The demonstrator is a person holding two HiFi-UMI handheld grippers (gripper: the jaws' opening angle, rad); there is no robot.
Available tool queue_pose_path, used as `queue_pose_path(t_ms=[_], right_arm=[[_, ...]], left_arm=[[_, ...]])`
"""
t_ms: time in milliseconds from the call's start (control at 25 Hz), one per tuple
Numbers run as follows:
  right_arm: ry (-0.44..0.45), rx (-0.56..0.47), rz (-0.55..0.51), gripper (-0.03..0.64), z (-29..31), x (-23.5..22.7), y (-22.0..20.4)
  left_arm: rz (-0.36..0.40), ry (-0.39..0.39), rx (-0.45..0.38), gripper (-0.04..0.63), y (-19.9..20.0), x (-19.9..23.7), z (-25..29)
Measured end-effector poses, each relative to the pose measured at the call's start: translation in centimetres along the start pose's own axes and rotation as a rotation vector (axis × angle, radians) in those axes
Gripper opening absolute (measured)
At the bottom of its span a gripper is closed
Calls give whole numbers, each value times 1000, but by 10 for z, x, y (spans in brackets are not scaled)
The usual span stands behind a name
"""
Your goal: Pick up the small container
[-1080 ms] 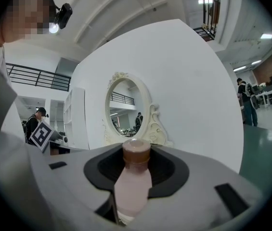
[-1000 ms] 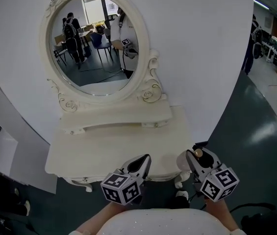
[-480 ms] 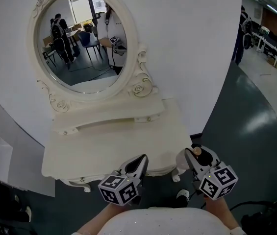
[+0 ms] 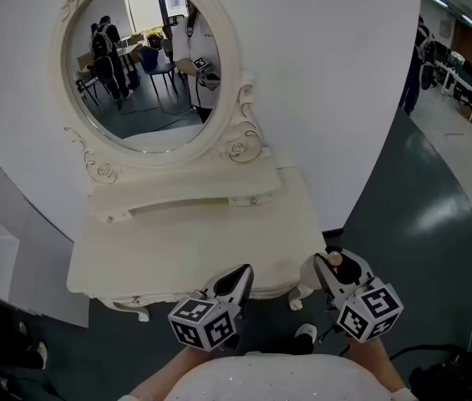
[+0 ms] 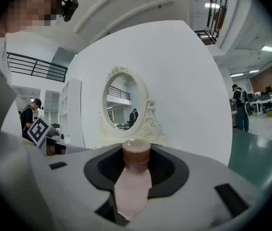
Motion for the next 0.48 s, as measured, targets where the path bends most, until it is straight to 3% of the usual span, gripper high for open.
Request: queue_pose_path(t_ms=[480], right_arm=[[3,6,-10,127,7,5,-1]], left_arm=[[-15,16,0,1,-3,9,-7]])
Point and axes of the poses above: the fingertips, and each gripper's own axes: z forward along the fingers, x to its left, y out of its top, the point moved 2 cm from there along -z, backward along the fingers, and after that the axes turned 9 degrees about z, right-handed, at the moved point
